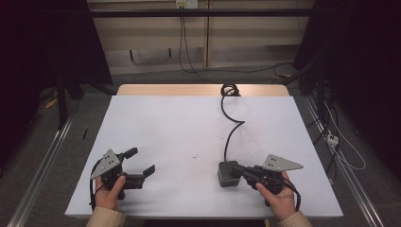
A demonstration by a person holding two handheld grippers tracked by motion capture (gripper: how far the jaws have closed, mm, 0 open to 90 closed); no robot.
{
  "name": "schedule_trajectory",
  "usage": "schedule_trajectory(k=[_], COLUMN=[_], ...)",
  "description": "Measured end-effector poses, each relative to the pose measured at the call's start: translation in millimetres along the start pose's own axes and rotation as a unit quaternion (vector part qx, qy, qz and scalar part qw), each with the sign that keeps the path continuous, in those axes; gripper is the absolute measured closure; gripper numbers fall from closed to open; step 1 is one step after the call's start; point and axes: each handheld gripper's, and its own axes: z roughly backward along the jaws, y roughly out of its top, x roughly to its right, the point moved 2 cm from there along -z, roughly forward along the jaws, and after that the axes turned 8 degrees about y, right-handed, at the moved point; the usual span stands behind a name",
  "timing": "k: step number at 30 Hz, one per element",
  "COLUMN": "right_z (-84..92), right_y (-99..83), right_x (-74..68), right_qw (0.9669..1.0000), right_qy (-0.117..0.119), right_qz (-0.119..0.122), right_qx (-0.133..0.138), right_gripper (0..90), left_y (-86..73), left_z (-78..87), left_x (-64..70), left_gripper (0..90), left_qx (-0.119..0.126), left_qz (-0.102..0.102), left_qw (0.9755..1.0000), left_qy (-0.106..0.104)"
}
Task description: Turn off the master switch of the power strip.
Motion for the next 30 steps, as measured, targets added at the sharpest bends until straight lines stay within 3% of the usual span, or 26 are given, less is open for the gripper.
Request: schedule_trajectory(k=[30], right_z=[-5.0], right_y=[-4.4], right_x=[-2.1], right_qw=[0.9997], right_qy=[0.007], right_qz=[0.011], right_qx=[-0.020], right_gripper=[90.0], left_y=[0.8], left_z=[-1.3], left_x=[2.0], left_gripper=[3.2], left_qx=[0.002], left_qz=[-0.003], left_qw=[1.0000], left_qy=[-0.005])
